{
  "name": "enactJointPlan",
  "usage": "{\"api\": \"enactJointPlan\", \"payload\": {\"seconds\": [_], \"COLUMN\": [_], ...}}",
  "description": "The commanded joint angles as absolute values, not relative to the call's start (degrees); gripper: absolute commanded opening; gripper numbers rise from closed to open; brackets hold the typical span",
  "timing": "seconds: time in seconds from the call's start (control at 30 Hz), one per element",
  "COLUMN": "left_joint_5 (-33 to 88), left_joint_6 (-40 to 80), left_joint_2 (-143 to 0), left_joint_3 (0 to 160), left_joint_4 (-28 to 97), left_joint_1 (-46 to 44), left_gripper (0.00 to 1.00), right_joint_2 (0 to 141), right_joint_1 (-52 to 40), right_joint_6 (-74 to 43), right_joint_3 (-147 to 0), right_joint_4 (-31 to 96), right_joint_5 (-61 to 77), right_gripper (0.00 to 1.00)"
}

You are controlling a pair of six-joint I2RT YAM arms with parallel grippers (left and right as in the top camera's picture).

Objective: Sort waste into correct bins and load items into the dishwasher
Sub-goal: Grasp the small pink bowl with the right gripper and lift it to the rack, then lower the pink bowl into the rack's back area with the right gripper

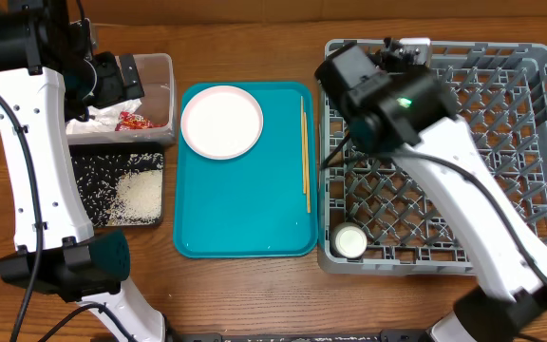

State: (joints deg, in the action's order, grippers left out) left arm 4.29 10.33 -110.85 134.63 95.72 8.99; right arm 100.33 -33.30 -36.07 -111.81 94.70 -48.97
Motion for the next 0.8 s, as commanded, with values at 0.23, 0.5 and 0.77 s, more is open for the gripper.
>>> {"api": "enactJointPlan", "payload": {"seconds": [0.23,0.5,0.77], "left_joint_5": [4.47,4.47,4.47], "left_joint_6": [9.67,9.67,9.67], "left_joint_2": [-110.59,-110.59,-110.59], "left_joint_3": [135.04,135.04,135.04], "left_joint_4": [95.59,95.57,95.59], "left_joint_1": [8.99,8.99,8.99], "left_gripper": [1.0,1.0,1.0], "right_joint_2": [105.36,105.91,105.93], "right_joint_1": [-33.12,-33.04,-33.76], "right_joint_6": [-45.04,-46.09,-46.74], "right_joint_3": [-100.4,-92.36,-83.31], "right_joint_4": [85.49,73.63,64.79], "right_joint_5": [-70.46,-73.47,-73.14], "right_gripper": [0.04,0.04,0.04]}}
